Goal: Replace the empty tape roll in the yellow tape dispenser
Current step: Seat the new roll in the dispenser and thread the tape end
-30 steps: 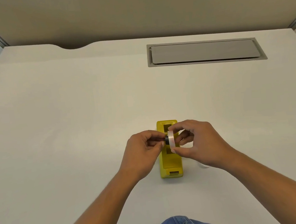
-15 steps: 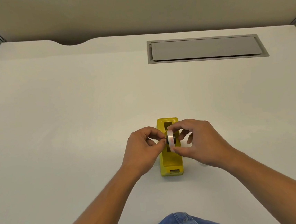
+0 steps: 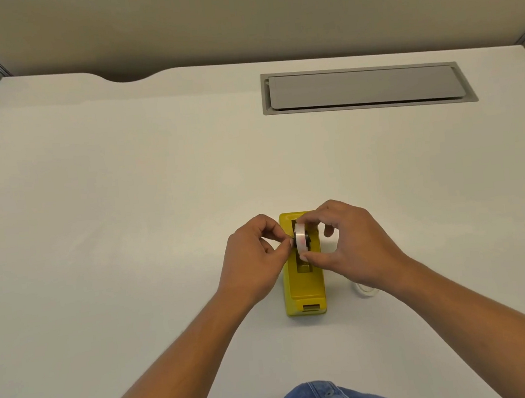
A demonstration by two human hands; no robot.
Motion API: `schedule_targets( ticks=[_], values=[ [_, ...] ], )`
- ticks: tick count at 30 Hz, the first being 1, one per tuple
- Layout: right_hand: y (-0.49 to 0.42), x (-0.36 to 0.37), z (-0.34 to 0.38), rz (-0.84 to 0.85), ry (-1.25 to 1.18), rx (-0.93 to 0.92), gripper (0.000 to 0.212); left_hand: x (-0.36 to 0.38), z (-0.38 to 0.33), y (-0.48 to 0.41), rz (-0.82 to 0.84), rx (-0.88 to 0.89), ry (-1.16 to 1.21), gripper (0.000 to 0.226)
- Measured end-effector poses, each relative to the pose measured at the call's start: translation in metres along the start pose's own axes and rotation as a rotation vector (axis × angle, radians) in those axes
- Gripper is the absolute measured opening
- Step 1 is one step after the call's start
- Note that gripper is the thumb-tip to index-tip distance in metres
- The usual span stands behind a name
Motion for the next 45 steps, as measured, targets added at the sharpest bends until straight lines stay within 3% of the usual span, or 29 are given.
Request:
schedule_targets(
  ticks=[45],
  values=[
    [0.004,0.015,-0.01,0.009,0.079,0.058,0.056,0.006,0.001,0.005,0.015,0.051,-0.053,0.027]
  ],
)
Point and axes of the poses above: each hand's wrist, its own y-axis away from the middle knuckle, its own x-axis out of the palm, z = x × y, the point moved 7 cm from there along -y, towards the middle knuckle, and after that the axes turned 8 degrees about -x, right-handed, at the moved point
